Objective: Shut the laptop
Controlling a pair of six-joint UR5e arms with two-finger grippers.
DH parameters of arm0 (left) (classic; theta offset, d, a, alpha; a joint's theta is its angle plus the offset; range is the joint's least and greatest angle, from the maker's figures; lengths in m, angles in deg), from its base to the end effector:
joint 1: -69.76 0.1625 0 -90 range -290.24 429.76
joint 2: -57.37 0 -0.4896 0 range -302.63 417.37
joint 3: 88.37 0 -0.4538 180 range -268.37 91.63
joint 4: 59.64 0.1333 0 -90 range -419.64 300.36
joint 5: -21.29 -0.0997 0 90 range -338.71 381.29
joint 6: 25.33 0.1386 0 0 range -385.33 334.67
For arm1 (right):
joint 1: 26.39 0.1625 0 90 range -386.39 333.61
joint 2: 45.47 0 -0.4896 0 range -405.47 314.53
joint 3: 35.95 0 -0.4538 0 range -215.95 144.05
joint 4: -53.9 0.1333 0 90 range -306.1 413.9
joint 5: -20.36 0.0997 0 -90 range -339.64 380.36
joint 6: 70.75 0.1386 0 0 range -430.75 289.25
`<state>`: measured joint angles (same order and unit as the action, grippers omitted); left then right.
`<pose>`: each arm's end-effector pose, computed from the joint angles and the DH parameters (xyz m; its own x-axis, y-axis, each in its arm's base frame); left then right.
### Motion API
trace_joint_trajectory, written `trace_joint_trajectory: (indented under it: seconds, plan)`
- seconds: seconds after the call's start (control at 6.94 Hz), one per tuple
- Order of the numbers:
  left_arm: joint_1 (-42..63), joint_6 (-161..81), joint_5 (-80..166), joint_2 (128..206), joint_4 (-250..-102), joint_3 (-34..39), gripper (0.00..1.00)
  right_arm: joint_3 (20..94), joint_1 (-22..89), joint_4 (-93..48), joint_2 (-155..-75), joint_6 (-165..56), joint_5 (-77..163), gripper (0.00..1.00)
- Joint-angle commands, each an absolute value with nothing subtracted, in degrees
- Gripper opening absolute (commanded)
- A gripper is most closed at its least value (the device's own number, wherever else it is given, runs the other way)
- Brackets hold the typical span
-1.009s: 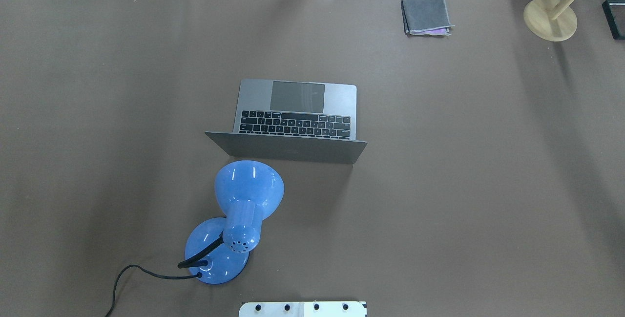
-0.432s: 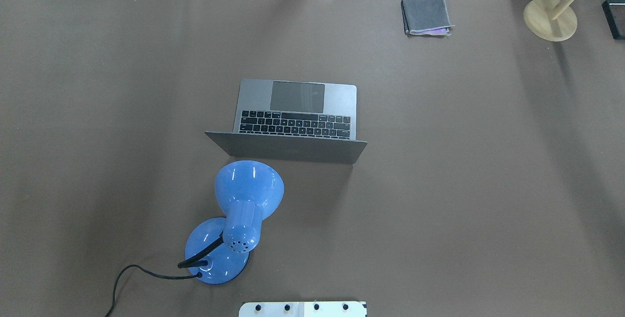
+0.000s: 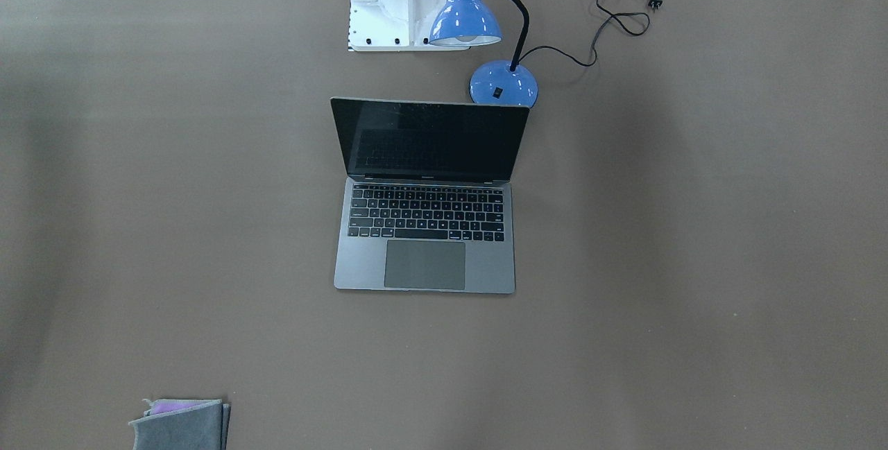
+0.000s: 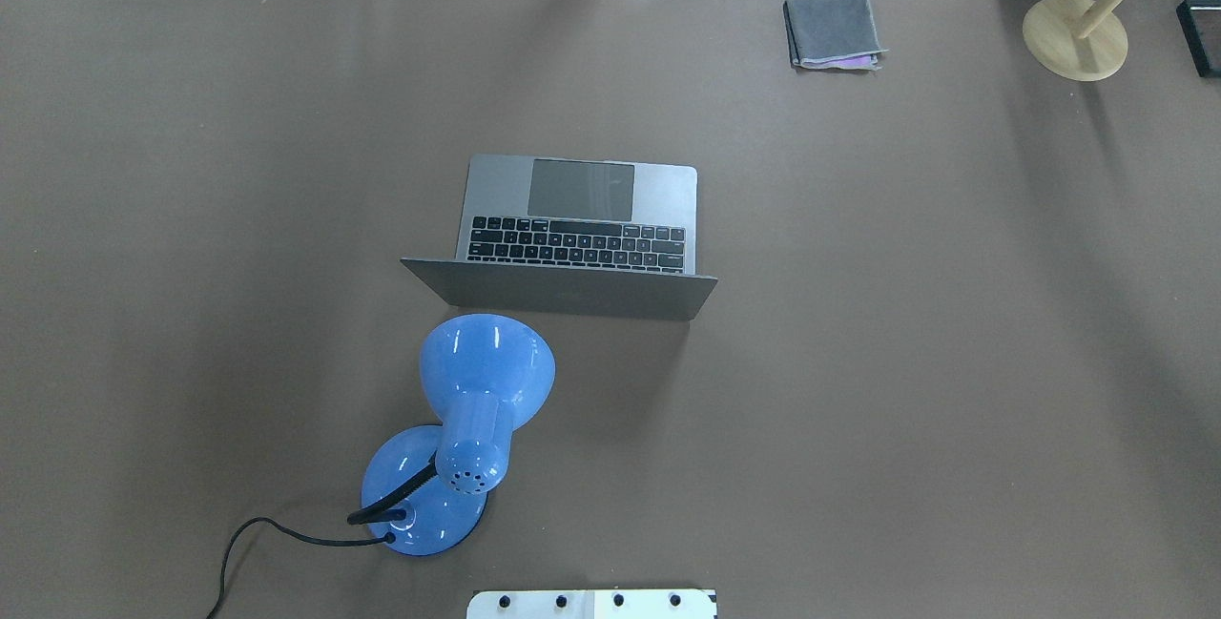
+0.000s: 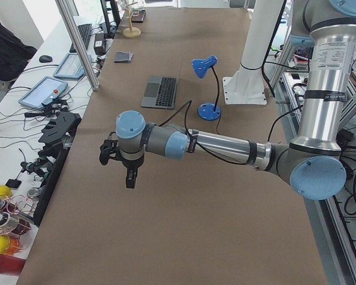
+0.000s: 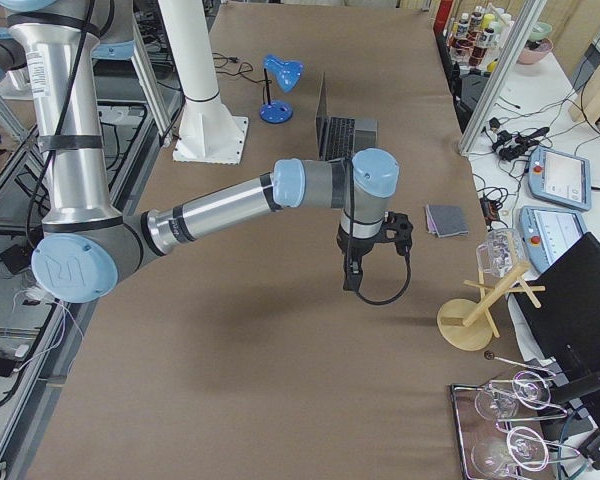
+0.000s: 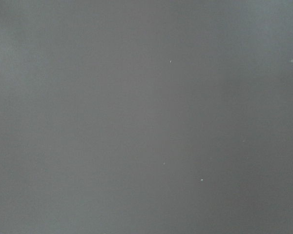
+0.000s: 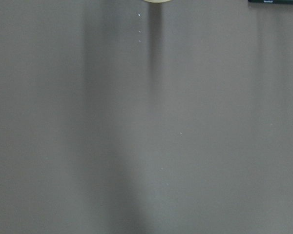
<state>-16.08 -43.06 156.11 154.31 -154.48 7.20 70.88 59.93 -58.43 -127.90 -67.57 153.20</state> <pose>0.0099 -0.6276 0.6143 0.6804 -0.0412 -0.7317 0.1448 0.9863 0.0792 0.0017 -0.5824 0.5583 0.7326 -0.0161 0.6805 0.0235 0.9997 -0.0016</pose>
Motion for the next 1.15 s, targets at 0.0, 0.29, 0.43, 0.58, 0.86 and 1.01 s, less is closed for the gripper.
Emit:
trace_joint_trajectory:
  seconds: [0.0, 0.29, 0.43, 0.58, 0.86, 1.01]
  plan:
    - [-5.9, -65.0, 155.9, 160.1, -155.4, 10.4, 0.98, 71.4, 52.0, -57.8, -121.4, -53.3, 155.3, 1.00]
    - [3.1, -80.7, 156.0, 162.7, -163.1, 11.7, 0.98, 72.4, 46.9, -52.7, -119.6, -45.9, 165.2, 1.00]
    - [6.7, -87.8, 156.0, 162.7, -169.2, 11.9, 0.98, 73.1, 43.5, -47.2, -119.5, -39.3, 166.2, 1.00]
    - [9.7, -93.4, 156.0, 162.7, -172.5, 12.6, 0.92, 75.9, 39.1, -43.1, -119.5, -30.9, 166.0, 0.98]
    - [14.3, -96.2, 155.9, 162.4, -173.2, 15.1, 0.19, 78.0, 33.5, -35.5, -119.5, -20.7, 165.8, 0.21]
    - [16.7, -96.3, 155.7, 162.4, -173.1, 15.9, 0.06, 78.3, 31.4, -32.1, -120.9, -20.6, 166.2, 0.06]
